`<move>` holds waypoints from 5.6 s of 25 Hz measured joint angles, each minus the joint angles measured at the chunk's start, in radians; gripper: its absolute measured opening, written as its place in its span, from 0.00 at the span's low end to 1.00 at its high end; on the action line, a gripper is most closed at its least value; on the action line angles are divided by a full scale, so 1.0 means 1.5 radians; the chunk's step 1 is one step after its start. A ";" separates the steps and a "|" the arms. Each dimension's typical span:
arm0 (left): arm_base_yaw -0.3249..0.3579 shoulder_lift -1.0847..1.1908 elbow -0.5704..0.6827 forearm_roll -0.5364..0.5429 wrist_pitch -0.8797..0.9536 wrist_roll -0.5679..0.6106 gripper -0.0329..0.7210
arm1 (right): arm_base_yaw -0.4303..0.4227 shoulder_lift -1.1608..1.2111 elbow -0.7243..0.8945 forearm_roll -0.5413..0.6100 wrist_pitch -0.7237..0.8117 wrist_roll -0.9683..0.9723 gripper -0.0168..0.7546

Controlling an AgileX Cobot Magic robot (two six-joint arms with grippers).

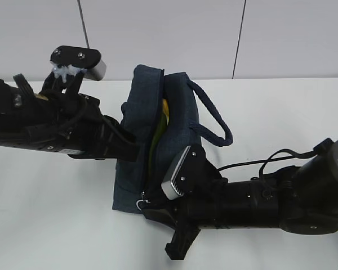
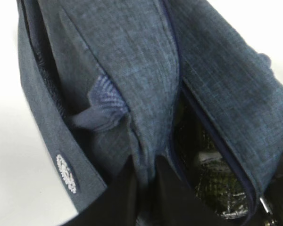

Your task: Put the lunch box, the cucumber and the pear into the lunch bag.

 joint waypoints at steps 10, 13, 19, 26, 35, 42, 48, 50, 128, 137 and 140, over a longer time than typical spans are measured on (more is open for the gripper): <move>0.000 0.000 0.000 0.000 -0.001 0.000 0.05 | 0.000 0.000 -0.001 -0.037 -0.001 0.031 0.02; 0.000 0.001 0.000 0.000 -0.001 0.000 0.05 | 0.000 0.000 -0.002 -0.054 -0.002 0.050 0.02; 0.000 0.001 0.000 0.000 -0.001 0.000 0.05 | 0.000 0.000 -0.002 -0.086 -0.021 0.083 0.02; 0.000 0.001 0.000 0.000 -0.003 0.000 0.05 | 0.000 -0.037 -0.002 -0.129 -0.022 0.122 0.02; 0.000 0.001 0.000 0.000 -0.006 0.000 0.05 | 0.000 -0.084 -0.002 -0.143 -0.006 0.143 0.02; 0.000 0.001 -0.001 0.000 -0.009 0.000 0.05 | 0.000 -0.117 0.000 -0.147 0.011 0.146 0.02; 0.000 0.001 -0.001 0.000 -0.009 0.000 0.05 | 0.000 -0.145 0.000 -0.151 0.026 0.146 0.02; 0.000 0.001 -0.001 0.000 -0.009 0.000 0.05 | 0.000 -0.153 0.000 -0.153 0.031 0.147 0.02; -0.004 -0.025 -0.008 0.000 0.037 0.000 0.23 | 0.000 -0.349 -0.052 -0.362 0.204 0.420 0.02; -0.002 -0.027 -0.007 0.005 0.125 0.000 0.58 | 0.000 -0.337 -0.053 -0.365 0.194 0.426 0.02; -0.002 -0.040 -0.007 0.007 0.143 0.000 0.59 | 0.000 -0.337 -0.053 -0.365 0.194 0.426 0.02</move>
